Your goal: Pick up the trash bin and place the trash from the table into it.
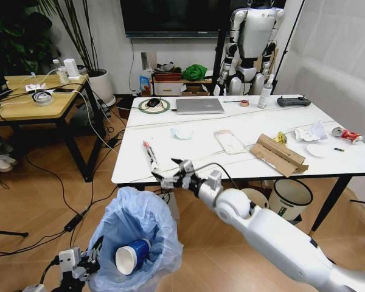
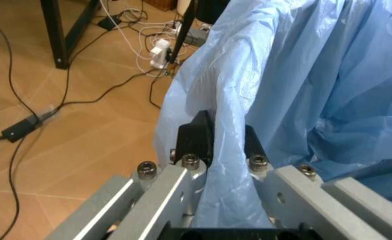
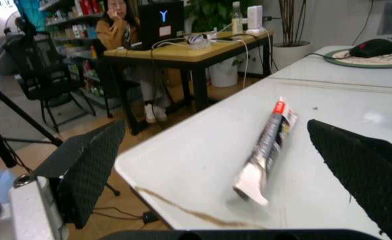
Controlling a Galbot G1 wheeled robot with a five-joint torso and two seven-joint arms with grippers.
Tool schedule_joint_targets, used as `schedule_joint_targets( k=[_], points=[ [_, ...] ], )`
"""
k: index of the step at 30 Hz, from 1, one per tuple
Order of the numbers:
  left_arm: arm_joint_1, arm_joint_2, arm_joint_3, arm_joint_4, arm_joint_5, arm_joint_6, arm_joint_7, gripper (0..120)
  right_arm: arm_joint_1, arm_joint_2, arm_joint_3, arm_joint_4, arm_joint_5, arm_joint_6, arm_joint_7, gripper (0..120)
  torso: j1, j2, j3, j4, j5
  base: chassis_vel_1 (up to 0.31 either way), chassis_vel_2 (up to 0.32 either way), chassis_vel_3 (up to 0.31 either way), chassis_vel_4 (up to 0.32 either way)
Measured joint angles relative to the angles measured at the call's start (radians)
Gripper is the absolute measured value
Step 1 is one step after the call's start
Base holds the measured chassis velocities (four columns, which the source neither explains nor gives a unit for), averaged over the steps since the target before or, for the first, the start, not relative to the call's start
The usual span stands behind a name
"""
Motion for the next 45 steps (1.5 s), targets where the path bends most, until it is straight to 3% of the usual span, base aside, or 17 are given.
schedule_joint_targets(
  k=[7, 13, 29, 39, 41, 43, 45],
  points=[
    [0.006, 0.001, -0.021, -0.012, -0.009, 0.000, -0.004, 1, 0.053, 0.111, -0.017, -0.109, 0.004, -0.028, 0.026, 100, 0.000, 0.000, 0.000, 0.0005, 0.0000, 0.000, 0.000, 0.000, 0.000],
    [0.015, 0.010, -0.044, -0.013, -0.025, 0.002, -0.009, 1, 0.079, 0.154, -0.028, -0.158, -0.044, -0.052, 0.037, 100, 0.000, 0.000, 0.000, 0.0002, 0.0002, 0.000, 0.000, 0.000, 0.000],
    [0.016, 0.005, -0.058, -0.021, -0.036, 0.004, -0.013, 1, 0.100, 0.199, -0.041, -0.208, -0.116, -0.212, 0.208, 100, 0.000, 0.000, 0.000, 0.0002, 0.0003, 0.000, 0.000, 0.000, 0.000],
    [0.021, 0.001, -0.057, -0.036, -0.032, 0.004, -0.013, 1, 0.106, 0.211, -0.039, -0.235, -0.131, -0.234, 0.230, 100, 0.000, 0.000, 0.000, 0.0002, 0.0004, 0.000, 0.000, 0.000, 0.000],
    [0.021, 0.000, -0.057, -0.037, -0.031, 0.004, -0.013, 1, 0.106, 0.211, -0.040, -0.237, -0.132, -0.232, 0.229, 98, 0.000, 0.000, 0.000, 0.0002, 0.0003, 0.000, 0.000, 0.000, 0.000],
    [0.022, -0.004, -0.056, -0.038, -0.027, 0.003, -0.013, 1, 0.103, 0.209, -0.040, -0.238, -0.136, -0.230, 0.227, 85, 0.000, 0.000, 0.000, 0.0002, 0.0004, 0.000, 0.000, 0.000, 0.000],
    [0.022, -0.006, -0.056, -0.038, -0.025, 0.003, -0.013, 1, 0.102, 0.208, -0.040, -0.238, -0.138, -0.230, 0.227, 84, 0.000, 0.000, 0.000, 0.0002, 0.0004, 0.000, 0.000, 0.000, 0.000]
  ],
)
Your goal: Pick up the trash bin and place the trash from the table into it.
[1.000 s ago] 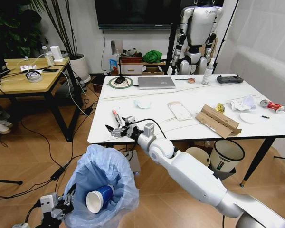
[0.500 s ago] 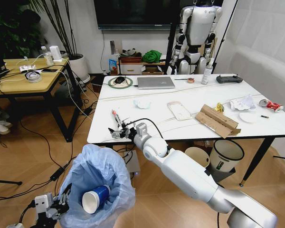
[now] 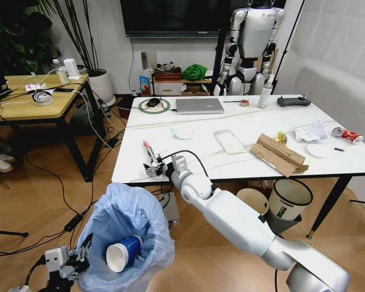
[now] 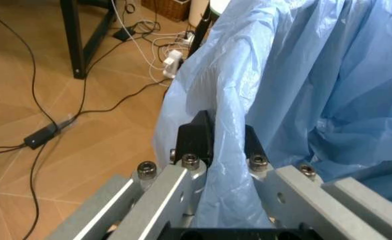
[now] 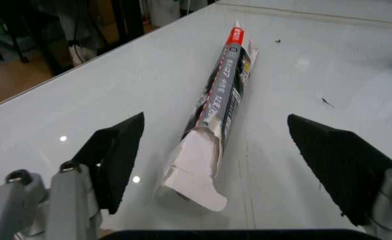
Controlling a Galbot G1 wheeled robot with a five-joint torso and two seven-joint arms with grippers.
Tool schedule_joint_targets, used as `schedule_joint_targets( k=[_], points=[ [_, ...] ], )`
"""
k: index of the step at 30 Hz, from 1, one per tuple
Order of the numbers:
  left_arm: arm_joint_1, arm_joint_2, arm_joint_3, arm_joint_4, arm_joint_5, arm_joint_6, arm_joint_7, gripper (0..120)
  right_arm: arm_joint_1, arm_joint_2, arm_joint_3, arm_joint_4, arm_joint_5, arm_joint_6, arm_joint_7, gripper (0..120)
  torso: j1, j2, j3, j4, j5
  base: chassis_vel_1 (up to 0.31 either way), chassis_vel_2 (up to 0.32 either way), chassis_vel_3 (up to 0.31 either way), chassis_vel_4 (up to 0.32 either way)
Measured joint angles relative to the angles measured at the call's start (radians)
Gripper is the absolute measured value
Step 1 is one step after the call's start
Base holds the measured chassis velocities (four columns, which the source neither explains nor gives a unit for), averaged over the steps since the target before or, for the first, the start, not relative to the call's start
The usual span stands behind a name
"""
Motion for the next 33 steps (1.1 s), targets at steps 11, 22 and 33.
schedule_joint_targets(
  k=[11, 22, 33],
  points=[
    [0.000, -0.006, 0.003, 0.000, 0.009, -0.002, 0.000, 1, -0.013, -0.012, -0.009, 0.011, 0.000, -0.005, -0.001, 40, 0.000, 0.000, 0.000, 0.0000, 0.0000, 0.000, 0.000, 0.000, 0.000],
    [-0.002, -0.009, 0.005, 0.000, 0.012, -0.004, 0.000, 1, -0.015, -0.014, -0.007, 0.023, 0.006, -0.007, 0.000, 0, 0.000, 0.000, 0.000, 0.0000, 0.0000, 0.000, 0.000, 0.000, 0.000],
    [-0.008, -0.006, 0.013, 0.011, 0.011, -0.005, -0.001, 1, -0.009, -0.054, 0.060, 0.109, 0.095, 0.039, -0.075, 0, 0.000, 0.000, 0.000, 0.0000, 0.0001, 0.000, 0.000, 0.000, 0.000]
  ],
)
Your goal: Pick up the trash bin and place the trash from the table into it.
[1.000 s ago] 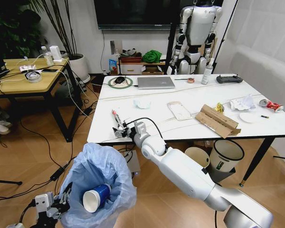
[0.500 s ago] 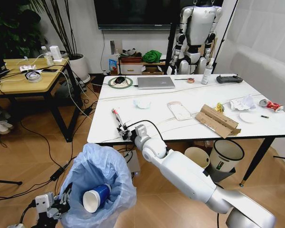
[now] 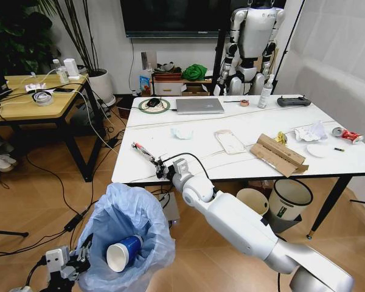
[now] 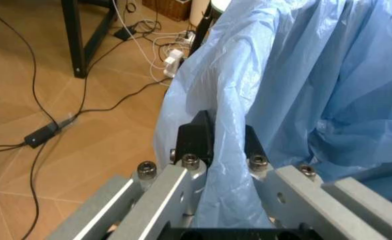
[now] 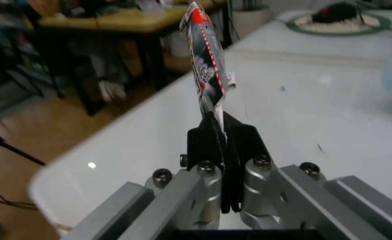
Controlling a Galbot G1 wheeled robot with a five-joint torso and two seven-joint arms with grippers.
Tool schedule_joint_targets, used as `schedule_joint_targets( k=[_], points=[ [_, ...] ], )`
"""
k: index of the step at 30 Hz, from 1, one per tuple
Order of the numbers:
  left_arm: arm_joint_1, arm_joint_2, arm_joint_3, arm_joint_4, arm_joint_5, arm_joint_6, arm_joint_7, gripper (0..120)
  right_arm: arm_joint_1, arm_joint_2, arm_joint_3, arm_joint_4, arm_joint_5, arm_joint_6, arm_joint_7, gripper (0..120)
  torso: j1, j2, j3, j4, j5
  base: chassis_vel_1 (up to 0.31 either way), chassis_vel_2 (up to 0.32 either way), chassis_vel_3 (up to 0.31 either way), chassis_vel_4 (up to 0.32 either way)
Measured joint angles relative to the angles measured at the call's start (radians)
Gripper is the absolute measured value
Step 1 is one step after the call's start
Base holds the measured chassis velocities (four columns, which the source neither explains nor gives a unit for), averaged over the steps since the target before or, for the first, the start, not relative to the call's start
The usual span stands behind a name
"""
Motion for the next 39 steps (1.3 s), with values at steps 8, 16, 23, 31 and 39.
schedule_joint_targets(
  k=[8, 16, 23, 31, 39],
  points=[
    [-0.001, 0.004, 0.008, 0.000, -0.005, 0.000, -0.001, 1, 0.006, -0.134, 0.014, 0.209, 0.144, 0.077, -0.197, 0, 0.000, 0.000, 0.000, 0.0003, 0.0002, 0.000, 0.000, 0.000, 0.000],
    [-0.015, 0.020, 0.004, -0.010, -0.034, 0.012, -0.019, 1, -0.054, -0.375, -0.048, 0.480, 0.135, 0.093, -0.262, 0, 0.000, 0.000, 0.000, 0.0000, 0.0001, 0.000, 0.000, 0.000, 0.000],
    [-0.042, 0.044, 0.010, -0.008, -0.081, 0.042, -0.046, 1, -0.201, -0.576, -0.092, 0.727, 0.072, 0.044, -0.232, 0, 0.000, 0.000, 0.000, -0.0001, -0.0001, 0.000, 0.000, 0.000, 0.000],
    [-0.054, 0.055, 0.022, -0.013, -0.103, 0.060, -0.071, 1, -0.402, -0.689, -0.007, 0.798, -0.009, 0.058, -0.241, 0, 0.000, 0.000, 0.000, -0.0001, 0.0000, 0.000, 0.000, 0.000, 0.000],
    [-0.058, 0.051, 0.033, -0.009, -0.098, 0.062, -0.071, 1, -0.445, -0.698, 0.035, 0.803, -0.029, 0.061, -0.242, 7, 0.000, 0.000, 0.000, 0.0001, 0.0001, 0.000, 0.000, 0.000, 0.000]
  ],
)
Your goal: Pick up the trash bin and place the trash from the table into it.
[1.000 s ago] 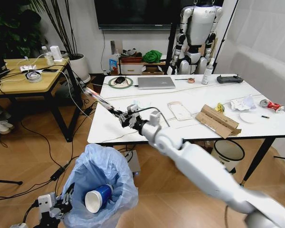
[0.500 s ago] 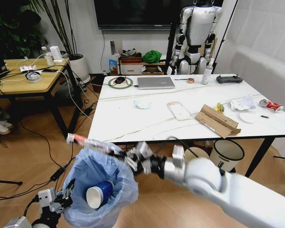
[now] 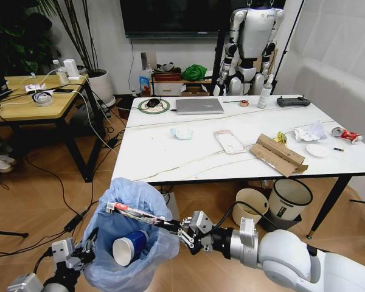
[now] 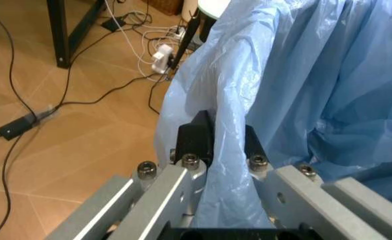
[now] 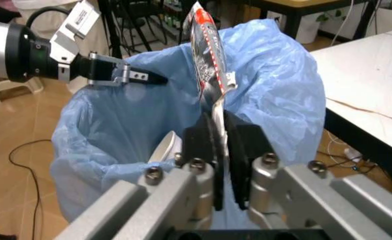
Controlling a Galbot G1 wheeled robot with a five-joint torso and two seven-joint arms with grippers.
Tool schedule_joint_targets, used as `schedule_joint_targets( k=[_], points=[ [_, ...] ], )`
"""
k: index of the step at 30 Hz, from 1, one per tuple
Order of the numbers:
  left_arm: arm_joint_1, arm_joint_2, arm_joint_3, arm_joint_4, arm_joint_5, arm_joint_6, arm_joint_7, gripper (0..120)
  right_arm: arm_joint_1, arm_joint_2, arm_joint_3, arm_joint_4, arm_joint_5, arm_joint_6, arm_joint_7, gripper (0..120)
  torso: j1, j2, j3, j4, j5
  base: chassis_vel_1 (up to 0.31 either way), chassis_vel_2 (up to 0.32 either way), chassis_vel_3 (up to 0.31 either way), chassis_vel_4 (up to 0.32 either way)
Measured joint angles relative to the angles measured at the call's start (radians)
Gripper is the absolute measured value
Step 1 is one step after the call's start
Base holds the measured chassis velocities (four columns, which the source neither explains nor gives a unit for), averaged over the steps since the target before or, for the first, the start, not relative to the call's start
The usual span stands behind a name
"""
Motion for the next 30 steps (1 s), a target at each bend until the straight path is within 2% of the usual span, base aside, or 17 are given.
schedule_joint_targets(
  k=[5, 7, 13, 17, 20, 22, 24, 30],
  points=[
    [-0.008, 0.000, 0.005, 0.010, 0.002, 0.001, -0.001, 1, -0.027, -0.010, 0.031, 0.000, -0.001, 0.002, 0.002, 29, 0.000, 0.000, 0.000, -0.0001, -0.0001, 0.000, 0.000, 0.000, 0.000],
    [-0.009, 0.000, 0.005, 0.011, 0.002, 0.001, -0.001, 1, -0.029, -0.010, 0.033, 0.000, -0.001, 0.002, 0.002, 30, 0.000, 0.000, 0.000, -0.0001, -0.0001, 0.000, 0.000, 0.000, 0.000],
    [-0.015, 0.000, 0.010, 0.014, 0.001, 0.002, -0.002, 1, -0.036, -0.010, 0.042, -0.003, -0.001, 0.002, 0.006, 57, 0.000, 0.000, 0.000, -0.0001, -0.0002, 0.000, 0.000, 0.000, 0.000],
    [-0.015, 0.000, 0.010, 0.014, 0.000, 0.002, -0.002, 1, -0.035, -0.010, 0.044, -0.003, 0.000, 0.002, 0.006, 67, 0.000, 0.000, 0.000, -0.0001, -0.0002, 0.000, 0.000, 0.000, 0.000],
    [-0.015, 0.000, 0.010, 0.014, -0.001, 0.002, -0.002, 1, -0.039, -0.008, 0.050, -0.002, 0.003, 0.002, 0.009, 82, 0.000, 0.000, 0.000, -0.0001, -0.0002, 0.000, 0.000, 0.000, 0.000],
    [-0.015, 0.000, 0.010, 0.014, 0.000, 0.002, -0.001, 1, -0.041, -0.006, 0.053, -0.002, 0.006, 0.001, 0.012, 86, 0.000, 0.000, 0.000, -0.0001, -0.0003, 0.000, 0.000, 0.000, 0.000],
    [-0.016, 0.001, 0.012, 0.016, -0.001, 0.002, -0.001, 1, -0.045, -0.004, 0.060, -0.002, 0.007, 0.000, 0.015, 95, 0.000, 0.000, 0.000, -0.0001, -0.0003, 0.000, 0.000, 0.000, 0.000],
    [-0.019, 0.008, 0.016, 0.010, -0.038, 0.011, -0.015, 1, -0.052, 0.005, 0.071, -0.013, 0.002, 0.000, 0.018, 100, 0.000, 0.000, 0.000, -0.0001, -0.0004, 0.000, 0.000, 0.000, 0.000]
  ],
)
